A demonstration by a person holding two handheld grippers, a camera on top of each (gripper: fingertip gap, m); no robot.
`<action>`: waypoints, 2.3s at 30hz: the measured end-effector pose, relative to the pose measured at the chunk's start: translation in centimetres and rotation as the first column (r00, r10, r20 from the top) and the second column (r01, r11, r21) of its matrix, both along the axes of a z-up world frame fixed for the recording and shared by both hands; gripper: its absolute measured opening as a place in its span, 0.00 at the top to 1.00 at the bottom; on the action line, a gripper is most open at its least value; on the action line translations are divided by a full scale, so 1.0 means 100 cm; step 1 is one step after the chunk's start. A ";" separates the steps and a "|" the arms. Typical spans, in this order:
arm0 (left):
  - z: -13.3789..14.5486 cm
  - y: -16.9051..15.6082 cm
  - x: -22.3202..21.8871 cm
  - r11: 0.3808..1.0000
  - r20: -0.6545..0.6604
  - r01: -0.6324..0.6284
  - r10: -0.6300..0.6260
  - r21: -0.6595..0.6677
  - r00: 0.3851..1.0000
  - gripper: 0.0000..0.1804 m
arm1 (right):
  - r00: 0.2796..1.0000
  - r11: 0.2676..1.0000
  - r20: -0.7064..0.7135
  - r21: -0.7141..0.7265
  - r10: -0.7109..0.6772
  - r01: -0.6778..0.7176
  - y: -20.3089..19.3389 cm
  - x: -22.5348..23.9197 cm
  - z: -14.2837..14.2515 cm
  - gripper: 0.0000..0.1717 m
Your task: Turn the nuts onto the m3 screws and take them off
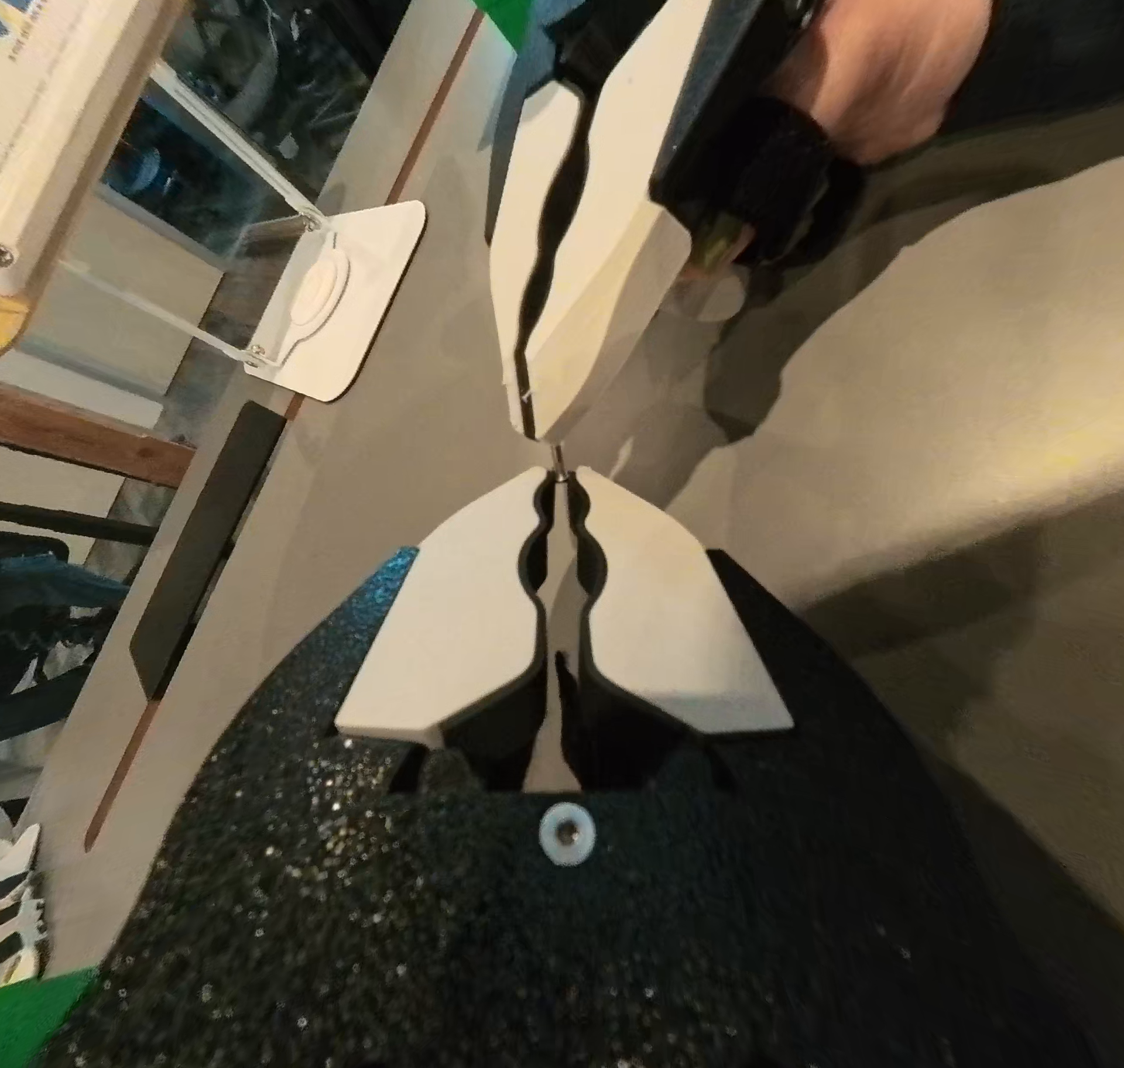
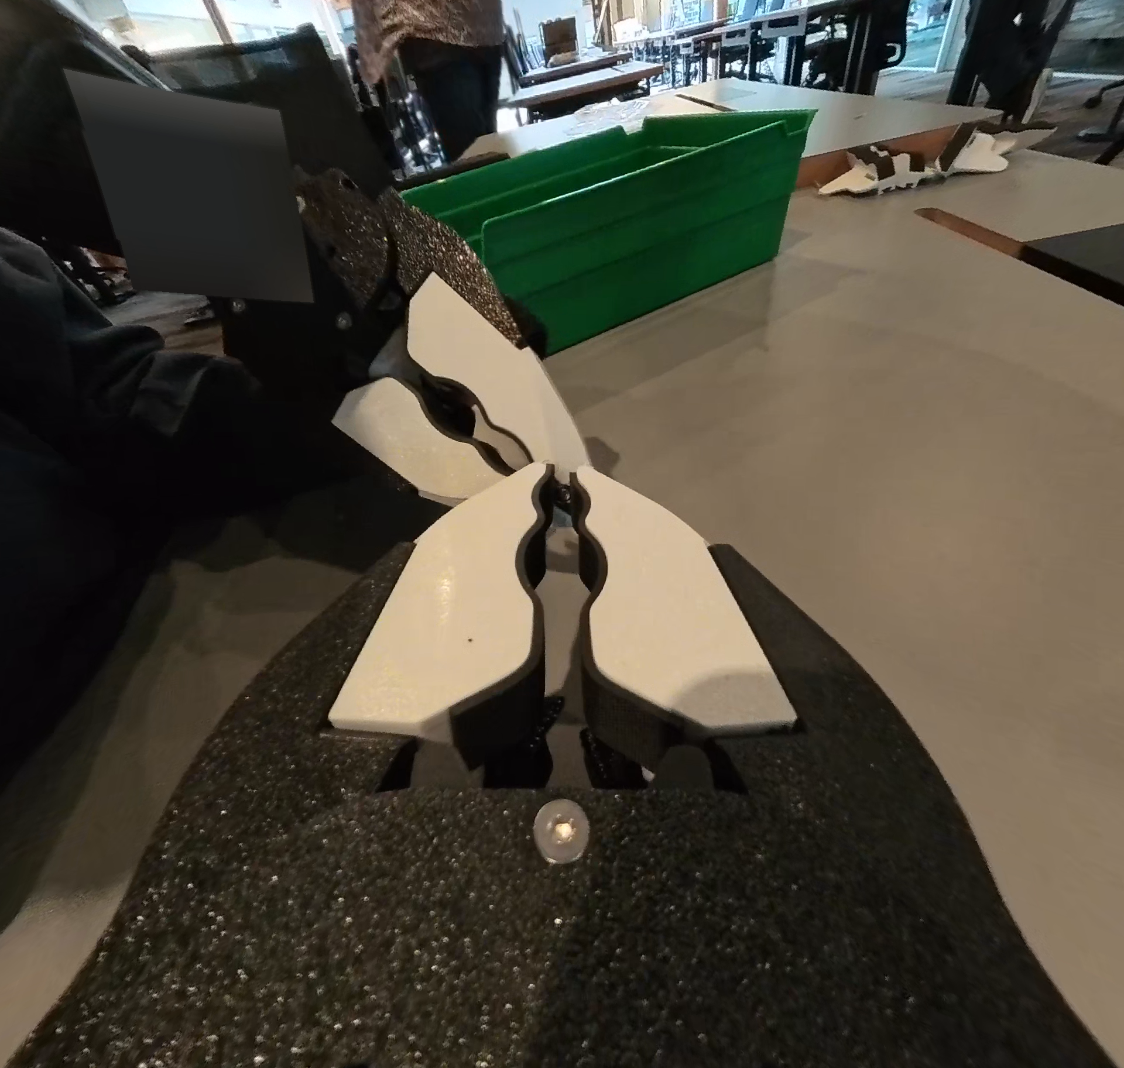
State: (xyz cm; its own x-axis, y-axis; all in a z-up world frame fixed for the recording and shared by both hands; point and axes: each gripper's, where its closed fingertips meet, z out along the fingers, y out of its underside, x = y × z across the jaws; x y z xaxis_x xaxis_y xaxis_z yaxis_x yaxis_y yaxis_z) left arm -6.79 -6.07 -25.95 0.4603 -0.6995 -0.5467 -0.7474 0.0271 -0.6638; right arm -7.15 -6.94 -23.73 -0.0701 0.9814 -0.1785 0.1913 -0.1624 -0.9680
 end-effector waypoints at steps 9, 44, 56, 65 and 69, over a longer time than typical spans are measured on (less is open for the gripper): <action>-0.001 0.002 -0.001 1.000 0.036 -0.009 0.010 -0.009 0.999 0.98 | 1.000 1.000 0.010 0.010 -0.016 0.016 0.002 -0.001 -0.001 0.97; -0.049 -0.012 -0.017 0.963 -0.103 0.076 -0.106 -0.259 0.989 0.98 | 0.956 0.962 0.291 0.250 0.036 -0.112 -0.021 -0.007 -0.041 0.83; -0.049 -0.018 -0.015 0.940 -0.060 0.096 -0.122 -0.329 0.991 0.98 | 0.937 0.950 0.347 0.278 0.036 -0.140 -0.025 -0.008 -0.049 0.85; -0.049 -0.019 -0.015 0.933 -0.069 0.081 -0.112 -0.351 0.991 0.99 | 0.935 0.950 0.354 0.281 0.029 -0.136 -0.024 -0.008 -0.050 0.82; -0.049 -0.019 -0.015 0.930 -0.074 0.076 -0.109 -0.359 0.991 0.99 | 0.943 0.943 0.323 0.283 0.081 -0.178 -0.032 -0.006 -0.046 0.94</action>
State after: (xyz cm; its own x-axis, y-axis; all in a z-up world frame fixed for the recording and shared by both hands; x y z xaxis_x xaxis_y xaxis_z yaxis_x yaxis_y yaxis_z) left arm -8.25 -8.01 -30.90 0.3440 -0.8924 -0.2919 -0.8106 -0.1254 -0.5720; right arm -7.74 -10.17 -28.30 -0.1906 0.9772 0.0934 0.4818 0.1761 -0.8584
